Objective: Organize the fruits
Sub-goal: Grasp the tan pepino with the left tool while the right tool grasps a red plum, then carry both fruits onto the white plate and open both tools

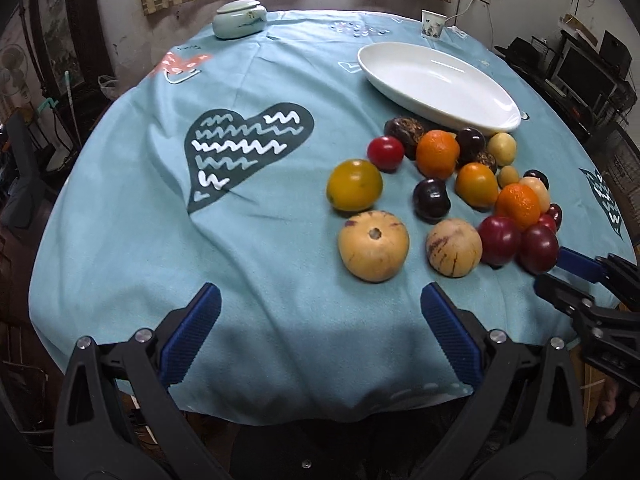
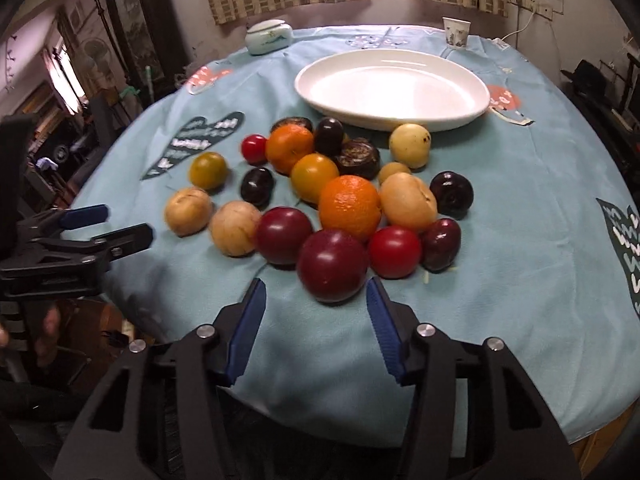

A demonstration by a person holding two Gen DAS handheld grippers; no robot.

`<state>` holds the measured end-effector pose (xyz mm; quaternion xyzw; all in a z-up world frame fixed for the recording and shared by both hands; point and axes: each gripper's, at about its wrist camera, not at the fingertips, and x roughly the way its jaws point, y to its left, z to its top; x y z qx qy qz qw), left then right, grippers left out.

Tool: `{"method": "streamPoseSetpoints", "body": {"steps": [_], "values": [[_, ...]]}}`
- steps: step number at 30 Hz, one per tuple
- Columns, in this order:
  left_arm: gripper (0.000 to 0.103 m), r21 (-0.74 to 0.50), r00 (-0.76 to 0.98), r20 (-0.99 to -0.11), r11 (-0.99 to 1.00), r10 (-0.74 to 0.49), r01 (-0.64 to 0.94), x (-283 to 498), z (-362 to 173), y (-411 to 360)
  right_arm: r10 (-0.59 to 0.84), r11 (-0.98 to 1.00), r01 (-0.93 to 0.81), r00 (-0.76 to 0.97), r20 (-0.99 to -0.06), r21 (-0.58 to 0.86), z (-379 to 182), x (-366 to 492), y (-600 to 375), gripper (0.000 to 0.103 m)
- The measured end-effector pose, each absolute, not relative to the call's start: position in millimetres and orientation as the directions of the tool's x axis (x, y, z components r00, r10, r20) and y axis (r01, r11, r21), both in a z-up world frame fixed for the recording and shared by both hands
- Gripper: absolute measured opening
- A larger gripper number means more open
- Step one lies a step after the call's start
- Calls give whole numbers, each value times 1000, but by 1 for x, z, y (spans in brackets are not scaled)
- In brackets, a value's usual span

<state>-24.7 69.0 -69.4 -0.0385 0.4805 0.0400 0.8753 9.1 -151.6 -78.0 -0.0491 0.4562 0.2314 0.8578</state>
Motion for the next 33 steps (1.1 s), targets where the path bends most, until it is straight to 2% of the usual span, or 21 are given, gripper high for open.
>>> {"method": "streamPoseSetpoints", "body": {"steps": [2, 9, 14, 17, 18, 19, 20, 25, 33], "values": [[101, -54, 529, -849, 993, 9, -103, -21, -74, 70, 327, 895, -437, 494, -806, 95, -85, 16, -147, 40], [101, -103, 535, -844, 991, -44, -80, -5, -88, 68, 362, 891, -434, 498, -788, 135, -81, 15, -153, 38], [101, -83, 524, -851, 995, -39, -61, 9, -98, 62, 352, 901, -414, 525, -775, 129, -70, 8, -162, 38], [93, -58, 538, -843, 996, -11, -72, 18, -106, 60, 354, 901, -411, 520, -778, 135, -71, 8, -163, 38], [82, -63, 556, -831, 996, -15, -67, 19, -104, 60, 356, 900, -412, 516, -779, 138, -72, 8, -163, 38], [56, -99, 570, -820, 994, -54, -48, 20, -102, 61, 359, 899, -415, 511, -781, 142, -73, 8, -163, 38], [45, -150, 572, -813, 988, -108, -26, 20, -100, 62, 360, 898, -416, 508, -782, 143, -73, 9, -163, 38], [45, -161, 562, -815, 987, -137, 8, 18, -94, 55, 366, 896, -418, 509, -779, 149, -72, 12, -165, 38], [46, -170, 605, -776, 983, -179, 73, 32, -47, 45, 410, 880, -435, 497, -764, 189, -60, 42, -167, 38]]}}
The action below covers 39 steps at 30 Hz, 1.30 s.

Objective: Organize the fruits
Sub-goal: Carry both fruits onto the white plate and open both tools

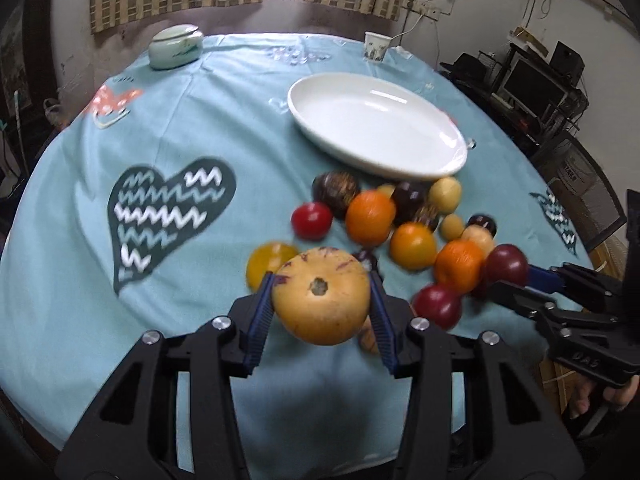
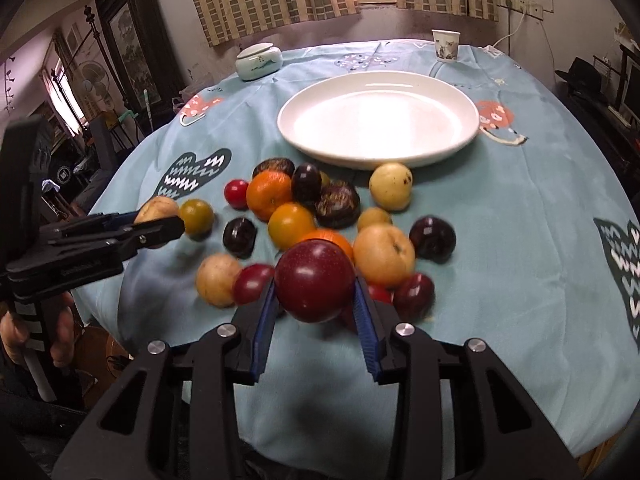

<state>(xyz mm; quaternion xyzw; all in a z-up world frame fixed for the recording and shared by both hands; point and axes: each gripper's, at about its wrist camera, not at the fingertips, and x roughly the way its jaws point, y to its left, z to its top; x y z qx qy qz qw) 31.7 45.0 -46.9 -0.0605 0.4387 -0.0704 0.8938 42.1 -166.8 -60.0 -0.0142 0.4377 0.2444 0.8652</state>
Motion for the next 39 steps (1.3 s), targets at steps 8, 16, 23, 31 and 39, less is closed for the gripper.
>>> {"method": "streamPoseSetpoints", "body": {"steps": [8, 16, 23, 31, 39], "values": [[46, -140, 594, -782, 982, -188, 126, 172, -9, 27, 379, 888, -437, 525, -762, 142, -33, 146, -160, 38], [46, -153, 501, -847, 984, -177, 88, 313, -38, 12, 331, 915, -376, 498, -802, 144, -48, 284, -158, 38], [46, -172, 427, -885, 982, -187, 73, 355, -70, 4, 329, 913, -374, 443, -834, 161, -71, 333, -154, 38], [90, -151, 537, -828, 987, -159, 60, 324, -24, 17, 271, 923, -372, 455, -848, 95, -56, 317, -158, 63], [101, -67, 690, -721, 998, -56, 10, 199, 23, 30, 206, 919, -376, 712, -671, -117, 15, 214, -162, 102]]}}
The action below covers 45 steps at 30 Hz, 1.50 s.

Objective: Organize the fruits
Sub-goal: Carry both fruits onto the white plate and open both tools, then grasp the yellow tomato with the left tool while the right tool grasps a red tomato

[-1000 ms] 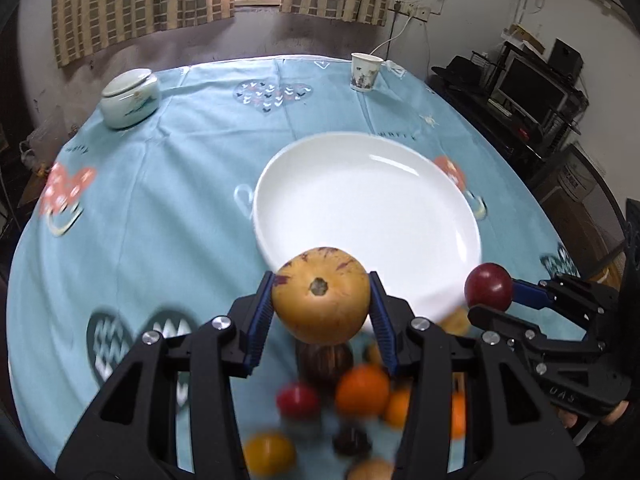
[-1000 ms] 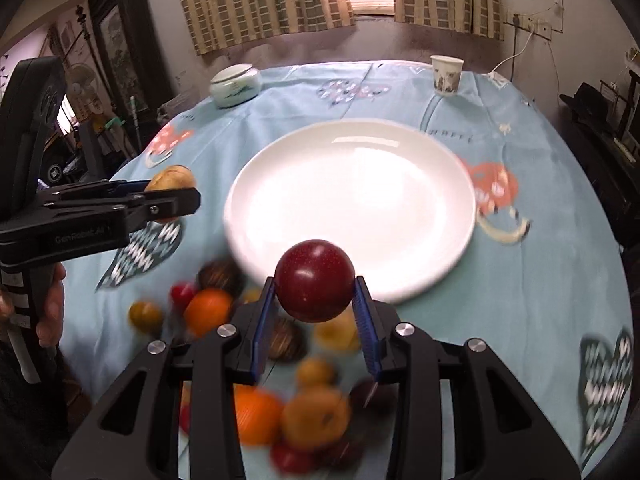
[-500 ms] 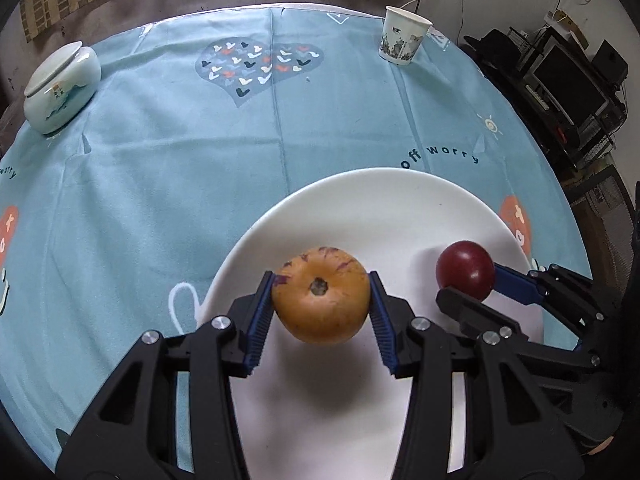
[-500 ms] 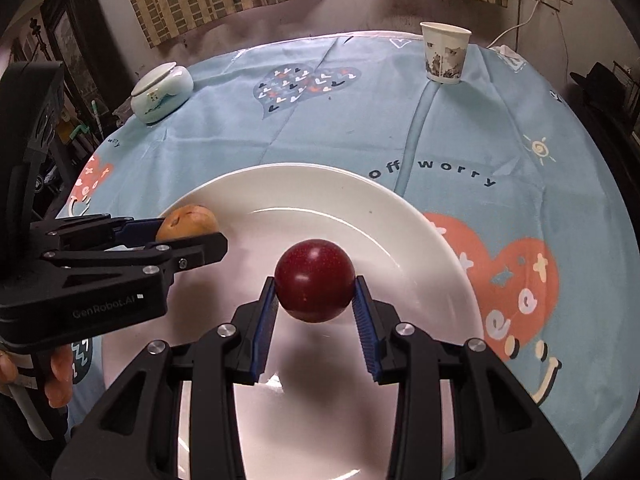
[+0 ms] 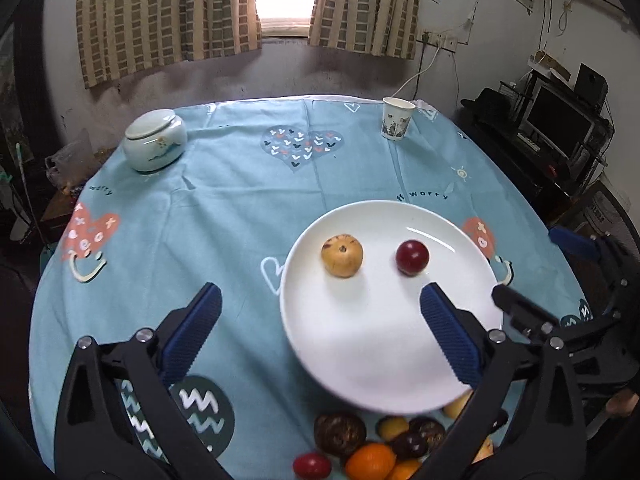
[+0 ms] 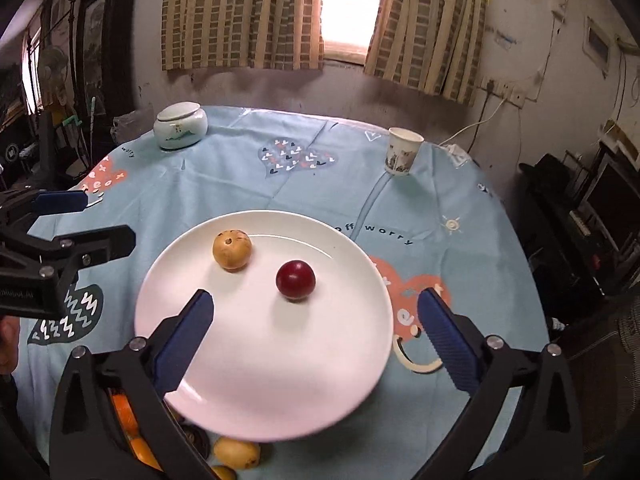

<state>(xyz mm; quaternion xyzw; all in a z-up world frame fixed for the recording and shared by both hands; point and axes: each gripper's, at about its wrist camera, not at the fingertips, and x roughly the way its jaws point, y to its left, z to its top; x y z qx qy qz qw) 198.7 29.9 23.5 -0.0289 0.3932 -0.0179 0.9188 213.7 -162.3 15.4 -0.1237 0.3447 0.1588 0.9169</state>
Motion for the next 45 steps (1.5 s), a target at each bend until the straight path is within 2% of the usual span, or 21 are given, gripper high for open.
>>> {"method": "streamPoseSetpoints", "body": {"steps": [3, 5, 7, 10, 12, 16, 19, 21, 22, 23, 26, 36, 40, 42, 45], "values": [[101, -65, 715, -699, 997, -14, -44, 147, 18, 39, 269, 895, -444, 627, -731, -51, 3, 174, -165, 102], [101, -53, 716, -697, 995, 27, -89, 121, 10, 46, 269, 906, -422, 580, -769, -2, -16, 148, -171, 102], [101, -41, 707, -703, 989, 74, -145, 95, -3, 51, 247, 928, -371, 598, -763, 9, -25, 125, -179, 102], [101, -66, 678, -733, 986, 55, -152, 64, -23, 53, 277, 944, -320, 618, -736, 86, -34, 86, -196, 102], [101, -49, 660, -749, 988, 60, -145, 51, -32, 52, 288, 947, -293, 595, -750, 130, -47, 69, -204, 102], [101, -43, 638, -768, 988, 60, -145, 30, -44, 57, 257, 951, -293, 591, -764, 93, -59, 42, -208, 102], [101, -62, 632, -772, 983, 62, -173, 19, -47, 64, 287, 944, -306, 583, -760, 122, -58, 31, -208, 102], [101, -70, 626, -777, 980, 62, -184, 15, -48, 67, 325, 929, -341, 567, -757, 144, -58, 27, -205, 80], [101, -70, 622, -780, 980, 62, -185, 13, -49, 68, 343, 918, -368, 545, -765, 149, -59, 27, -200, 59], [101, -68, 618, -783, 980, 63, -187, 12, -50, 68, 357, 907, -393, 517, -778, 155, -63, 27, -193, 48], [101, -56, 605, -794, 982, 66, -181, 11, -55, 67, 366, 897, -408, 473, -801, 169, -75, 29, -185, 43], [101, -38, 555, -829, 985, 64, -170, 26, -76, 71, 340, 904, -403, 474, -812, 144, -92, 52, -171, 40], [101, -40, 549, -833, 984, 62, -172, 33, -82, 74, 333, 910, -386, 470, -817, 149, -89, 52, -176, 32], [101, -46, 552, -832, 985, 56, -169, 35, -83, 74, 369, 902, -386, 462, -806, 191, -81, 47, -181, 32], [101, -41, 548, -834, 985, 59, -167, 39, -86, 73, 354, 906, -390, 479, -803, 166, -73, 40, -182, 32]]}}
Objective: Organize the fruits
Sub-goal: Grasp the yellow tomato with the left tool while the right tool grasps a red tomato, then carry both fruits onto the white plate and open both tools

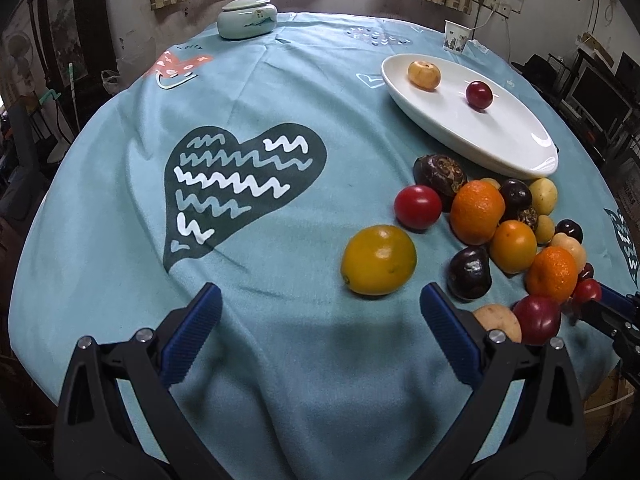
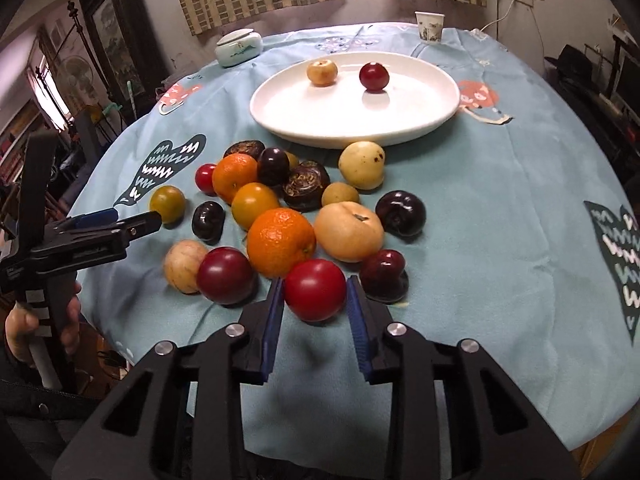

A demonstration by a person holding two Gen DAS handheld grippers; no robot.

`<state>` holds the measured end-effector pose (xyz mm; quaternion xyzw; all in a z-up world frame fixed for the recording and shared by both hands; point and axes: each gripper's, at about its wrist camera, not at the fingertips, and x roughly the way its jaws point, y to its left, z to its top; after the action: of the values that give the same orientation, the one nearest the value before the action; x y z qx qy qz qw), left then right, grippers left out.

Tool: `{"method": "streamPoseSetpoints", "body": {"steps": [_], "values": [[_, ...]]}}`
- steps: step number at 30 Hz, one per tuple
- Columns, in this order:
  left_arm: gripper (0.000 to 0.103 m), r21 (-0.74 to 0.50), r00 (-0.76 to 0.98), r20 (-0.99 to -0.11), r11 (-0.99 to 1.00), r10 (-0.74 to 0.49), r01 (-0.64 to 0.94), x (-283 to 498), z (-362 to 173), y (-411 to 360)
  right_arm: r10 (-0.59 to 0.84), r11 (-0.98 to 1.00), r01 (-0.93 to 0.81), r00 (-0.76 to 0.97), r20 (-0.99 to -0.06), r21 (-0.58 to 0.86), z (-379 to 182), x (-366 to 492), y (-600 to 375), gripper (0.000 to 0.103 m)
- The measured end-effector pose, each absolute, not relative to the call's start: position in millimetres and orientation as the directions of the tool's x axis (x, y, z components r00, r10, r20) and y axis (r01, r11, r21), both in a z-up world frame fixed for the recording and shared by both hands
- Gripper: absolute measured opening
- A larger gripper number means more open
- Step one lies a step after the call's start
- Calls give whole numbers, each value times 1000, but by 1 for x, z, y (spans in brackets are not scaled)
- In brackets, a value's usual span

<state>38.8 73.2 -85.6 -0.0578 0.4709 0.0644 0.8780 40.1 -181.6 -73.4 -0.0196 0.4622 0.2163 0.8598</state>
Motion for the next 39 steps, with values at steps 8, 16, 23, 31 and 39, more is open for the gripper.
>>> {"method": "streamPoseSetpoints", "body": {"steps": [8, 16, 23, 31, 39], "values": [[100, -35, 553, -832, 990, 47, -136, 55, -93, 67, 342, 909, -376, 431, -835, 178, -89, 45, -181, 33], [41, -135, 568, -821, 987, -63, -86, 59, -95, 63, 328, 911, -378, 423, -844, 165, -97, 49, -176, 33], [41, -155, 598, -797, 986, -89, -60, 42, -74, 58, 354, 906, -383, 457, -816, 179, -83, 40, -178, 33], [41, -142, 623, -775, 990, -112, 0, 29, -54, 41, 377, 902, -385, 486, -789, 194, -70, 29, -183, 33], [41, -149, 617, -774, 988, -141, 39, 38, -47, 33, 390, 899, -387, 494, -777, 206, -66, 28, -188, 33]]}}
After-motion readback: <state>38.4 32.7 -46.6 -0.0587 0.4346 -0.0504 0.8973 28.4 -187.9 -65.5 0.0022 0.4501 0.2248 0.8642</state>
